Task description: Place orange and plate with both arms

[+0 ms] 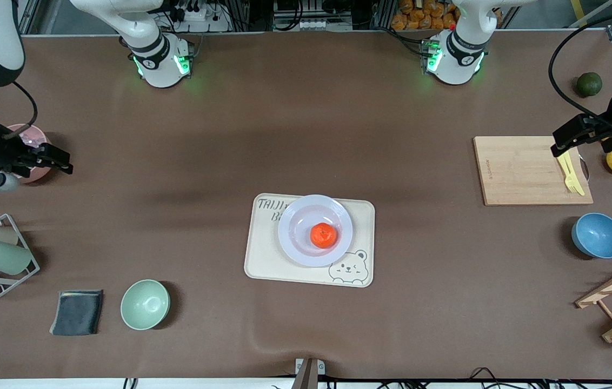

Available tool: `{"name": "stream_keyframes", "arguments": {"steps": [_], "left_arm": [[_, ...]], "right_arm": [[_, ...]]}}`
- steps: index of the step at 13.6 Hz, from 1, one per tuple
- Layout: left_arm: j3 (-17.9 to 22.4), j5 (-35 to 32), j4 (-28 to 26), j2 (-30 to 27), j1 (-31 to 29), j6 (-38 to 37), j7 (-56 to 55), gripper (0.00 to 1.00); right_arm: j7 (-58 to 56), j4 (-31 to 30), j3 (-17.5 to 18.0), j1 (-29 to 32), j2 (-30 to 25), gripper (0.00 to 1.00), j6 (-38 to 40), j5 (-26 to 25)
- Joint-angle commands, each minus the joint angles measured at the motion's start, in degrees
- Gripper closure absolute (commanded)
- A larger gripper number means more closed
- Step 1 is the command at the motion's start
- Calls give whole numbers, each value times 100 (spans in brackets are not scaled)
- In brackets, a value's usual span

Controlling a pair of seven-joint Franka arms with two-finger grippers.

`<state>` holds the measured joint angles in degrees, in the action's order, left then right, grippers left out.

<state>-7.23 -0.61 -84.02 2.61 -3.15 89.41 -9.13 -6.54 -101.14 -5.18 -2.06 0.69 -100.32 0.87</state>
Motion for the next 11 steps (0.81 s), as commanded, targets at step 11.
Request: {"name": "stream_keyframes", "arguments": {"steps": [11], "left_arm": [[11, 70, -141, -199, -107, -143, 113, 0]], "right_arm": [[206, 112, 70, 241, -16, 0, -146, -61]]}}
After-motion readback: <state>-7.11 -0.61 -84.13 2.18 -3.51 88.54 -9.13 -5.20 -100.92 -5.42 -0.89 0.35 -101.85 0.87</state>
